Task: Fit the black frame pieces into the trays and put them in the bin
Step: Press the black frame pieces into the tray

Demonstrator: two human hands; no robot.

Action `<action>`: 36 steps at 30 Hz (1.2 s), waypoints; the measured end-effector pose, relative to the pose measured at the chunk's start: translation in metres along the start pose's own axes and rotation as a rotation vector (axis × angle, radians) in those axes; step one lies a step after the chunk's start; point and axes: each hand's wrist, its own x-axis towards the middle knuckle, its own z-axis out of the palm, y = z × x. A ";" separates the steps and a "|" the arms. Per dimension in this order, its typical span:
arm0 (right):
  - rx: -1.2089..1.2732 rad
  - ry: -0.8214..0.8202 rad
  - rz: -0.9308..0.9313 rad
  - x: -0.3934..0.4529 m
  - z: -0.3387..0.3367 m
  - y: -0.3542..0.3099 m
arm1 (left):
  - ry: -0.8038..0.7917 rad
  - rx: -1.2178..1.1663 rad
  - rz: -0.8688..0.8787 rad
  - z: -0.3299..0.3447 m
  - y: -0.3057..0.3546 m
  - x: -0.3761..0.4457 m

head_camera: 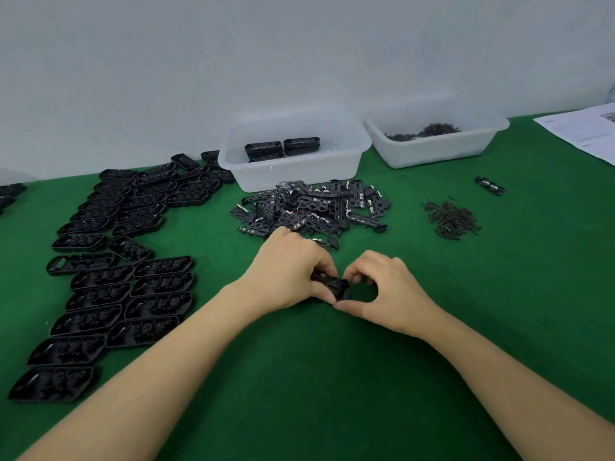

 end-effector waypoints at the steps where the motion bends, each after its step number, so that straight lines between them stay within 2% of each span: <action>1: 0.000 -0.006 -0.001 0.000 0.000 0.000 | 0.041 -0.052 -0.034 0.004 -0.001 -0.005; 4: -0.004 -0.008 -0.005 0.000 0.000 0.001 | 0.155 -0.188 -0.086 0.016 -0.001 -0.019; 9: -0.012 -0.023 -0.012 0.000 0.001 0.001 | 0.384 -0.216 -0.111 0.027 -0.010 -0.044; 11: -0.007 -0.028 -0.009 -0.001 0.001 0.001 | 0.430 -0.183 -0.084 0.030 -0.016 -0.054; 14: -0.001 -0.033 -0.003 -0.001 0.001 0.000 | 0.398 -0.167 -0.033 0.037 -0.021 -0.061; 22: 0.020 -0.004 -0.022 -0.002 0.000 0.000 | 0.303 -0.534 -0.062 0.047 -0.025 -0.060; 26: 0.098 -0.118 -0.011 -0.002 -0.012 0.006 | 0.309 -0.506 -0.012 0.050 -0.026 -0.062; 27: 0.124 -0.084 0.018 0.000 -0.019 0.012 | 0.308 -0.476 -0.006 0.051 -0.026 -0.063; 29: 0.057 0.130 0.087 0.009 -0.039 0.031 | 0.311 -0.429 0.010 0.052 -0.027 -0.065; 31: -0.214 0.311 0.201 0.019 -0.062 0.053 | 0.310 -0.395 0.045 0.052 -0.028 -0.066; 33: -0.394 0.344 0.321 0.024 -0.081 0.072 | 0.308 -0.377 0.068 0.052 -0.029 -0.066; 36: -0.429 0.282 0.368 0.024 -0.096 0.091 | 0.298 -0.406 0.067 0.053 -0.031 -0.067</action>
